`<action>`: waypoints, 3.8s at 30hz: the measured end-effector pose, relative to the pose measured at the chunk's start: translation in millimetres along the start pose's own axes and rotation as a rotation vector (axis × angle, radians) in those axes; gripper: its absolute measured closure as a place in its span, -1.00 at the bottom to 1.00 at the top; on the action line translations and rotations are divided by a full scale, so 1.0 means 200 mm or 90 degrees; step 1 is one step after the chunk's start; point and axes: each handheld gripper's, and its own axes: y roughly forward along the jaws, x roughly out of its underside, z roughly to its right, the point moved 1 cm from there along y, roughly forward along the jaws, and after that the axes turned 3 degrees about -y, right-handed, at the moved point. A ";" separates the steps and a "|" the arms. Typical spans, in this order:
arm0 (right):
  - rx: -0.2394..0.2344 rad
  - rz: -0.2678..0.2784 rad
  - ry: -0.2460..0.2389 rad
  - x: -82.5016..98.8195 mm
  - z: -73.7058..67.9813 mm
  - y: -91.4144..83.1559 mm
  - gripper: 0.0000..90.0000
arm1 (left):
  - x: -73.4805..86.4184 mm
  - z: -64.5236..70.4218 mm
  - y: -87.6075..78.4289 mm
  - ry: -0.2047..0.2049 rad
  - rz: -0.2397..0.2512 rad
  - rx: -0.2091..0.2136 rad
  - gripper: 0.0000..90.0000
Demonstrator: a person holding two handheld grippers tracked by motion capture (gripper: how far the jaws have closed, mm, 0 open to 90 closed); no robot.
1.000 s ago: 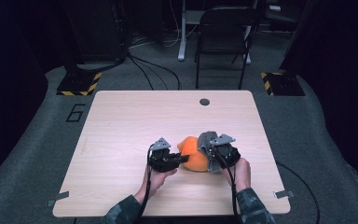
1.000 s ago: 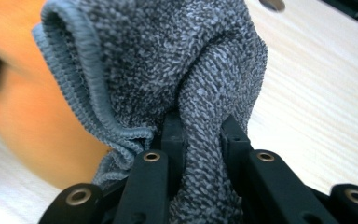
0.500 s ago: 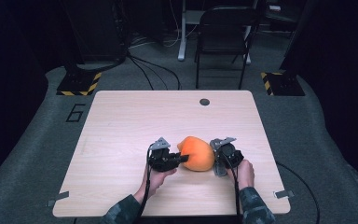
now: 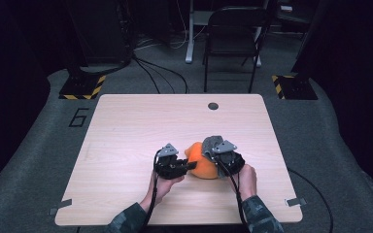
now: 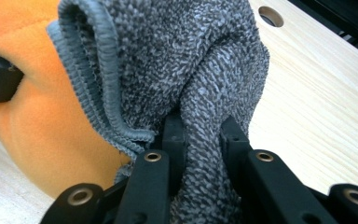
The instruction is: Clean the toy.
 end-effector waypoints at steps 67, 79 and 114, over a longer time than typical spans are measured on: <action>0.008 -0.015 0.131 0.27 0.35 -0.04 0.72 | 0.07 -0.08 0.03 0.365 -0.003 -0.032 0.74; 0.029 -0.022 0.139 0.30 0.39 -0.03 0.72 | 0.02 -0.03 -0.05 0.338 0.063 -0.001 0.80; -0.028 0.091 -0.003 -0.18 0.07 -0.33 0.71 | -0.06 0.01 -0.06 -0.039 0.003 0.020 0.78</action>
